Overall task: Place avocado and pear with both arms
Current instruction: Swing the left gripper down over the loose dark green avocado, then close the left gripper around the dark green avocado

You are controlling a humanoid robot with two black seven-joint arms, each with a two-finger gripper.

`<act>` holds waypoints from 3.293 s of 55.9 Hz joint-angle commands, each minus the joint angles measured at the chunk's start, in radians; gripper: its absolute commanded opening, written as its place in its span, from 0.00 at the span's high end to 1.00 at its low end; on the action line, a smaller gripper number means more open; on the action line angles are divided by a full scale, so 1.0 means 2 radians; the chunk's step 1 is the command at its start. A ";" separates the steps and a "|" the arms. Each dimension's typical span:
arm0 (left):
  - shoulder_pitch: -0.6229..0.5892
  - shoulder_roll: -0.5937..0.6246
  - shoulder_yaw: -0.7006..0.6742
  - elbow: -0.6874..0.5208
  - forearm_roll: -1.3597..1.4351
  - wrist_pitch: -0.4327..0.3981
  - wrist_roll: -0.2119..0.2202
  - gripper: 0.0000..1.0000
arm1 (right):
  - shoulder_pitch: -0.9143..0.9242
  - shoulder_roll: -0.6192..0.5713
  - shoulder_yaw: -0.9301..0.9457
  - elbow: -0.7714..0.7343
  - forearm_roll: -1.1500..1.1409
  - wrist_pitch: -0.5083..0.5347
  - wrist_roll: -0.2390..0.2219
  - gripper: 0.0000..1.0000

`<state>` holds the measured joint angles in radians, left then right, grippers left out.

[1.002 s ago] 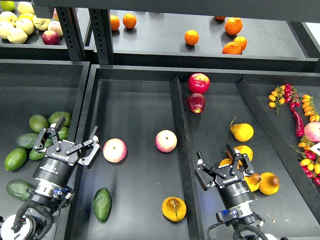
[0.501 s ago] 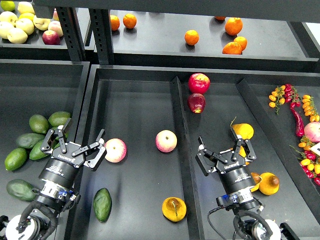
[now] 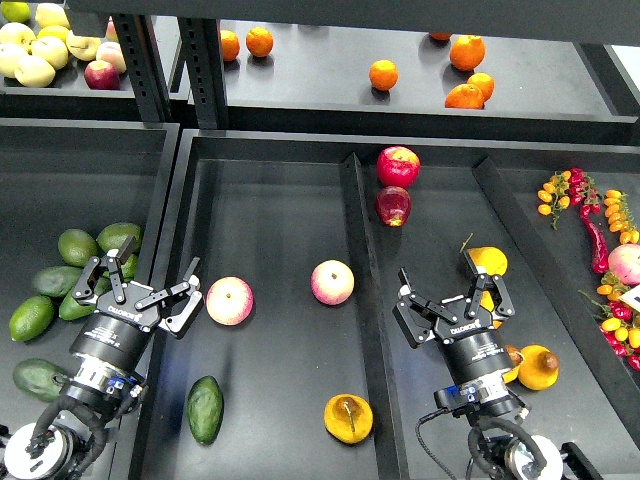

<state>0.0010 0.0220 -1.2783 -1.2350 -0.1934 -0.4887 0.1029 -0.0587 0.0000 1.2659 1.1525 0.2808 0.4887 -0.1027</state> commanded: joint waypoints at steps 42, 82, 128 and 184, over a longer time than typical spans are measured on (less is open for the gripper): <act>-0.368 0.264 0.384 0.016 0.169 0.000 0.193 0.00 | 0.064 0.000 0.038 -0.008 0.014 -0.082 0.004 0.00; -0.529 0.201 0.700 0.091 0.407 0.000 0.193 0.00 | 0.088 0.000 0.038 -0.011 0.014 -0.111 0.004 0.00; -0.494 0.126 0.715 0.149 0.423 0.000 0.193 0.00 | 0.088 0.000 0.037 -0.010 0.015 -0.109 0.004 0.00; -0.472 0.077 0.715 0.193 0.423 0.000 0.193 0.01 | 0.088 0.000 0.036 -0.010 0.015 -0.110 0.003 0.00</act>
<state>-0.9448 0.1765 0.1519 -0.8488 0.6534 -0.4885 0.4887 0.1180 0.0000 1.3390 1.1321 0.3099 0.2684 -0.0967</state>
